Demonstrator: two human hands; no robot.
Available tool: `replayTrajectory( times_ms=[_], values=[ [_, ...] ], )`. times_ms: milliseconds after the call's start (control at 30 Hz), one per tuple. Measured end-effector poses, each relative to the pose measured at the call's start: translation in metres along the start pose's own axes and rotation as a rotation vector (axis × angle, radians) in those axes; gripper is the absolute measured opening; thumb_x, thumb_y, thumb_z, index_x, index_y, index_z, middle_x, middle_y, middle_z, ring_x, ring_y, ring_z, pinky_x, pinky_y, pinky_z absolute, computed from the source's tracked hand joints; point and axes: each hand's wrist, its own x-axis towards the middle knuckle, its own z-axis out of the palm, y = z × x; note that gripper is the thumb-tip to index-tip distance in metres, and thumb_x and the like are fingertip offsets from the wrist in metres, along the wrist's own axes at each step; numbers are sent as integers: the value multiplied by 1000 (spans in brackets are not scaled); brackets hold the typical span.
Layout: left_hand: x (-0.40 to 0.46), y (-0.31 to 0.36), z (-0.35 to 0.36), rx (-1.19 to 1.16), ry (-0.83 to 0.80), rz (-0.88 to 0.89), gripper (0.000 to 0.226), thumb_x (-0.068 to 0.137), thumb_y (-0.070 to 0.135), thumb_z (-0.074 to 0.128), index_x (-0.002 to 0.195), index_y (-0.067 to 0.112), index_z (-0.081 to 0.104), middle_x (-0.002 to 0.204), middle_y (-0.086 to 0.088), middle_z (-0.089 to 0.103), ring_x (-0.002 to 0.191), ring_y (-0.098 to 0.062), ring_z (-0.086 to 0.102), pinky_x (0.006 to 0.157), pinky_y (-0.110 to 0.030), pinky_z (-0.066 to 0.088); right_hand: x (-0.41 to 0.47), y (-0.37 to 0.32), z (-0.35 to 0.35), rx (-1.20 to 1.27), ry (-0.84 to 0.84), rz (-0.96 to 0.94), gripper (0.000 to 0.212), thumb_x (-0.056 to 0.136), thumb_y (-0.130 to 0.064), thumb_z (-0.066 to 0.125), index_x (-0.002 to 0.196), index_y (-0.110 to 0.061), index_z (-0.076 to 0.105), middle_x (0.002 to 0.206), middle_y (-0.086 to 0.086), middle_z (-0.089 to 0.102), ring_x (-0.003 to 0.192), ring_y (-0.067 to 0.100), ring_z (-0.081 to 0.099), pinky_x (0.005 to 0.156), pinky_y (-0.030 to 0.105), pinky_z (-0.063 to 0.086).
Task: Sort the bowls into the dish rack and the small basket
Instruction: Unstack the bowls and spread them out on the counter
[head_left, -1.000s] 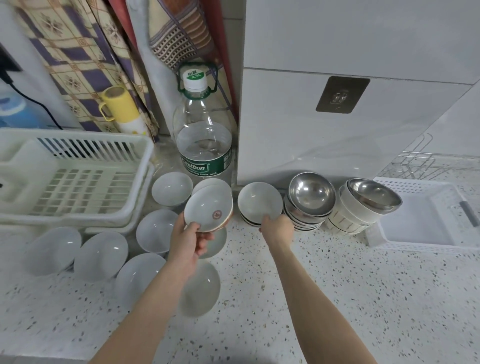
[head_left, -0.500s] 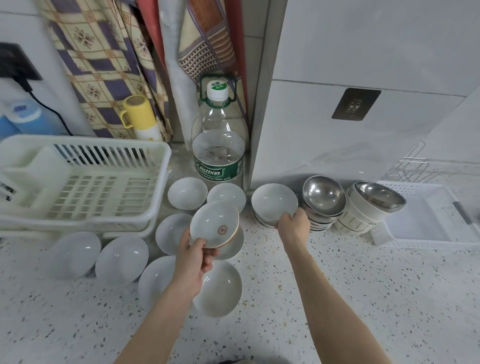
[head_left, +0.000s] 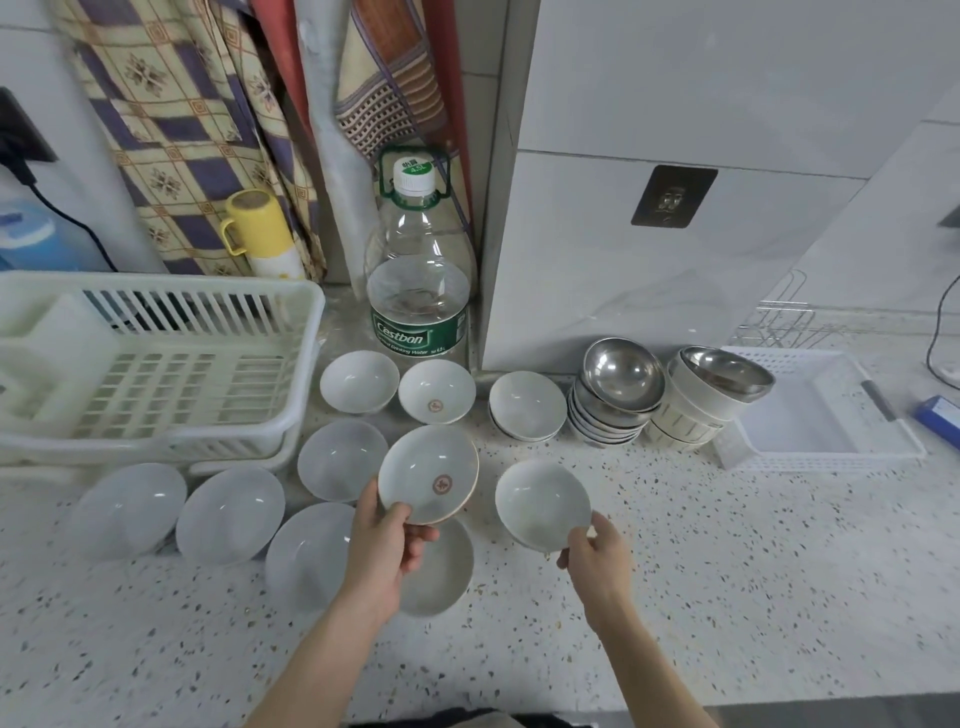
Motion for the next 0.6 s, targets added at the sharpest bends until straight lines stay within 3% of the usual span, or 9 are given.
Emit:
replayTrajectory(
  times_ms=[100, 267, 600],
  values=[
    [-5, -6, -5, 14, 4, -3, 45, 94, -1, 42, 110, 38, 57, 59, -9, 67, 43, -12, 53, 35, -21, 30, 2, 7, 2, -51, -19, 11, 42, 95, -6, 41, 135, -12, 52, 59, 6, 62, 39, 0, 51, 36, 16, 35],
    [-14, -14, -15, 53, 8, 2, 48, 95, 0, 41, 112, 42, 56, 57, -12, 66, 40, -11, 51, 34, -20, 30, 9, 2, 8, -85, -53, 38, 47, 95, -10, 39, 141, -16, 44, 67, 7, 66, 62, 13, 62, 47, 24, 44],
    [-32, -28, -28, 97, 8, -23, 48, 97, 1, 42, 112, 44, 55, 60, -14, 67, 41, -12, 50, 36, -21, 31, 18, -5, 21, -70, -76, 48, 46, 95, -8, 37, 141, -14, 43, 78, 14, 66, 64, 16, 61, 51, 28, 47]
  ],
)
